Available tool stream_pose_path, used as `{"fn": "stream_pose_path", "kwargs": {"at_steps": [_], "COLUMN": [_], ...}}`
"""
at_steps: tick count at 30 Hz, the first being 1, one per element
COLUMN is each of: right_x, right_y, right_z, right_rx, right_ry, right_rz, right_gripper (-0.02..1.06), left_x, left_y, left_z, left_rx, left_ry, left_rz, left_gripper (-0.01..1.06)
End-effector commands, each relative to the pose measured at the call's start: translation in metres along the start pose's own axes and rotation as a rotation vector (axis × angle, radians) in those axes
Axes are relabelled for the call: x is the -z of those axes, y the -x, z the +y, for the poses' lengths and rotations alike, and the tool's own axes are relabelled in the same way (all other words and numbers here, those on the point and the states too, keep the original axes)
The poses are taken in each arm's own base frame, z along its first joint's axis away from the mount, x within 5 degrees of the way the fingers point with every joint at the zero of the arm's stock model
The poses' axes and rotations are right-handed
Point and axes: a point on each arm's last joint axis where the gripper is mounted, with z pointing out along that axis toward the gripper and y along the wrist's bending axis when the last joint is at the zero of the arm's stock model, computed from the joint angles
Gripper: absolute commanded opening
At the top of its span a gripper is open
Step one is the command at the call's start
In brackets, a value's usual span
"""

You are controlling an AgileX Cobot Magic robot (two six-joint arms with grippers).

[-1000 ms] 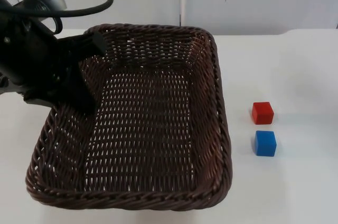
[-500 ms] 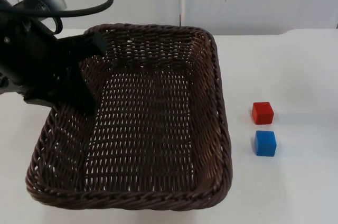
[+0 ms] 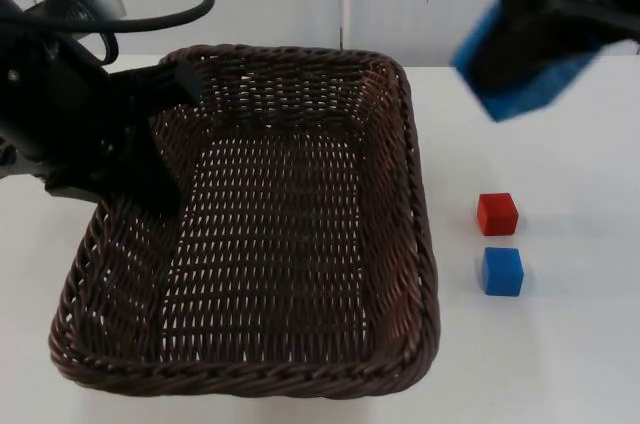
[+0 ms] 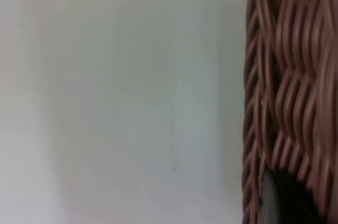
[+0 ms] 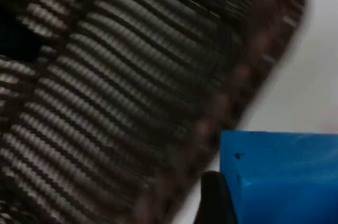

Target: Pick up the basket with the left hand and place the largest block into the basket with the right hand.

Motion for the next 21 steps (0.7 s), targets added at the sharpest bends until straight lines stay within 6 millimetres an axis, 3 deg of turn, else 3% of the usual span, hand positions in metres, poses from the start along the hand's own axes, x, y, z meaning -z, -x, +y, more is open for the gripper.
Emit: {"fn": "stream_pose_path", "kwargs": {"at_steps": [1, 3, 8, 16, 21], "right_x": [-0.001, -0.010, -0.030, -0.055, -0.060], "right_y": [0.007, 0.022, 0.039, 0.046, 0.044], "right_z": [0.013, 0.033, 0.054, 0.060, 0.053], "right_rx": [0.053, 0.103, 0.153, 0.200, 0.401], "right_ry": [0.023, 0.068, 0.113, 0.114, 0.055], "right_rz": [-0.002, -0.010, 0.019, 0.059, 0.067], "right_gripper": [0.00, 0.00, 0.00, 0.00, 0.00], "left_x": [0.005, 0.005, 0.005, 0.005, 0.005], "left_y": [0.000, 0.000, 0.000, 0.000, 0.000], "left_z": [-0.003, -0.003, -0.003, -0.003, -0.003], "left_rx": [0.009, 0.011, 0.011, 0.011, 0.011], "left_ry": [-0.018, -0.020, -0.020, -0.020, -0.020], "left_rz": [-0.019, -0.020, -0.020, -0.020, -0.020], "left_gripper": [0.00, 0.00, 0.00, 0.00, 0.00]}}
